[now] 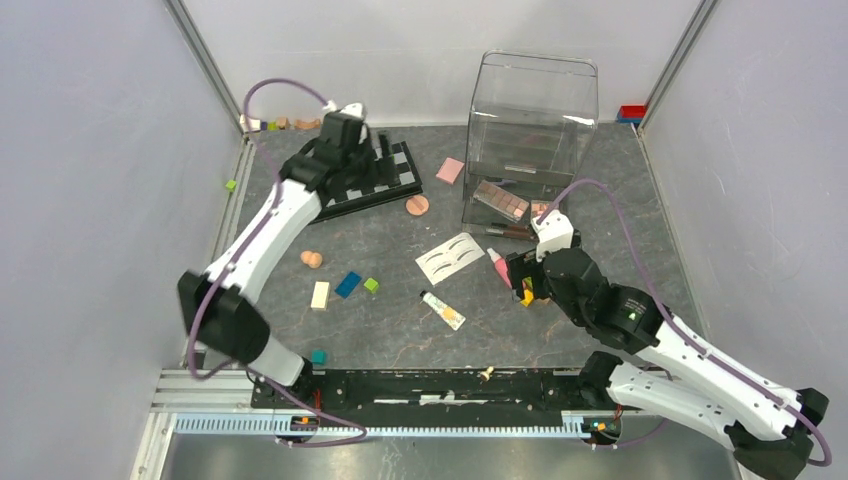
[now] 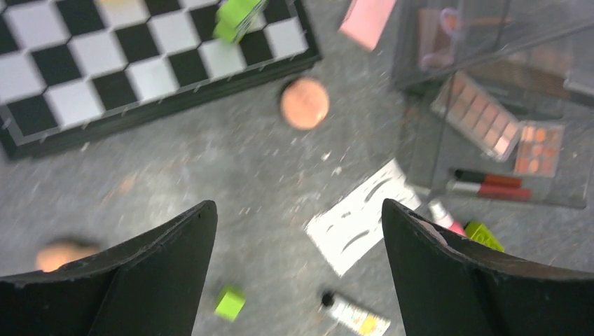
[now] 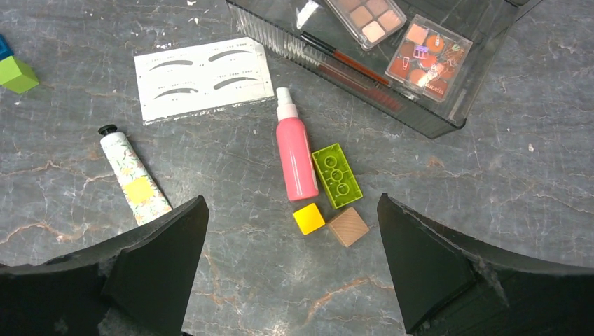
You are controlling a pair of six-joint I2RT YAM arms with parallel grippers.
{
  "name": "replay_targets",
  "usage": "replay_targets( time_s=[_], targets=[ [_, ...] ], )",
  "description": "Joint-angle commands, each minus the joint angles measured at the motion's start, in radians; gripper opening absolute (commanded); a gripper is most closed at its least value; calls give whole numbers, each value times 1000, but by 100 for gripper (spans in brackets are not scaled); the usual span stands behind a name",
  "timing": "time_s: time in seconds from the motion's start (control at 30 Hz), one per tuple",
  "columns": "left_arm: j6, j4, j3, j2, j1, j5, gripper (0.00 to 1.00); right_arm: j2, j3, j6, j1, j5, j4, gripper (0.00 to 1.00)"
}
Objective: Organize the makeup
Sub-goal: Pick up the makeup from the center of the board.
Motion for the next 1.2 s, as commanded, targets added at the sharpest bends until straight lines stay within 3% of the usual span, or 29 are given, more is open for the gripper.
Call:
replay_targets(
  time_s=[0.0,0.37,0.5,0.67,0.83,1.17],
  targets=[
    [58,61,200,189,-31,48,92,-36,3,8,-3,-19,-35,98],
    [159,16,769,724,-39,225,89,-49,43,-2,-3,27,-76,98],
    [186,15,907,873,-38,275,90,-35,47,-11,-3,45,-75,98],
    [211,89,932,971,-47,304,92,-13,45,-23,-3,54,-80,98],
    [221,180,935,1024,-52,305,100,7,39,-25,-3,40,-79,98],
    [186,231,1014,1146,-68,292,100,22,29,-25,-3,27,-77,98]
  ],
)
